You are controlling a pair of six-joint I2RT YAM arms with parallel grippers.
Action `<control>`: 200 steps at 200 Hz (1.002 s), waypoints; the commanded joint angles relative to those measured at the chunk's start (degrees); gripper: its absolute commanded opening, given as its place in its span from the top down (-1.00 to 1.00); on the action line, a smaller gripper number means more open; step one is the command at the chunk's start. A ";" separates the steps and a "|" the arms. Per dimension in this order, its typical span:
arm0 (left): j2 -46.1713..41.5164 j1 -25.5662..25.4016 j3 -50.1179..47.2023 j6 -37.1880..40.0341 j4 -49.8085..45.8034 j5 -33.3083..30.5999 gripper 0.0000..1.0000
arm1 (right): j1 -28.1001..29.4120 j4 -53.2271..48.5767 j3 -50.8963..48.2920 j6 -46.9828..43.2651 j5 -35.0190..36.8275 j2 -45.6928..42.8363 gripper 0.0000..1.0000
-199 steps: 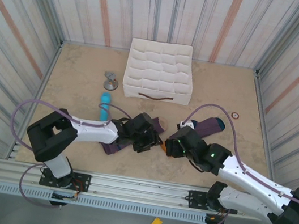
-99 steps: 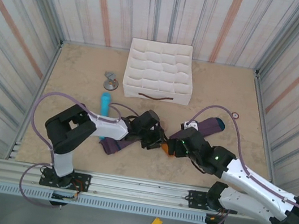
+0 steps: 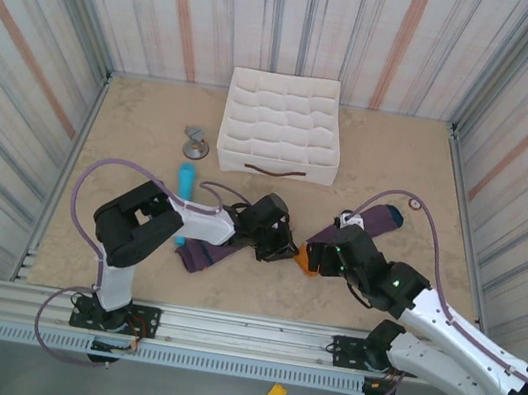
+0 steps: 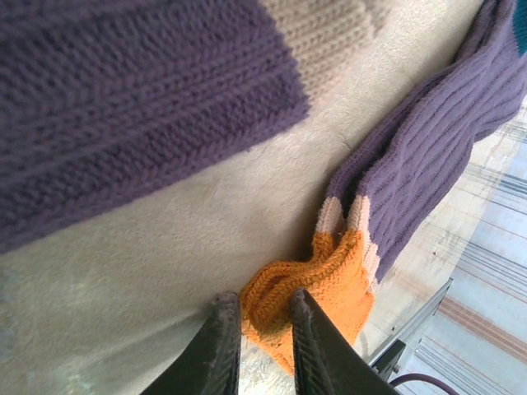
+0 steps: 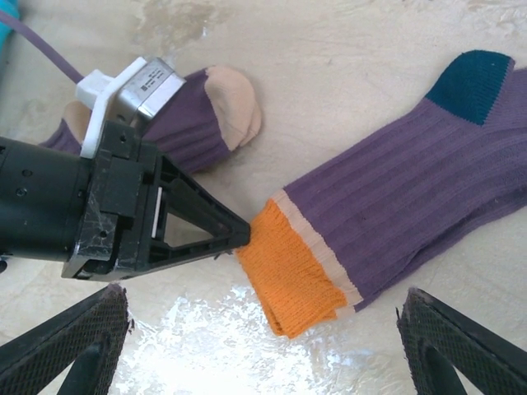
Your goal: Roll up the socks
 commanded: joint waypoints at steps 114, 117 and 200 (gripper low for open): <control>1.62 -0.27 0.63 0.01 -5.19 -4.10 1.00 | -10.00 0.70 -8.17 17.98 -18.05 5.91 -0.47; 1.54 -0.27 0.63 -0.01 -5.19 -4.10 1.00 | -10.36 1.10 -8.60 18.58 -18.61 5.71 -0.46; 1.61 -0.27 -0.07 -0.76 -3.73 -3.43 1.00 | -13.71 9.14 -11.38 30.54 -23.00 10.60 -0.18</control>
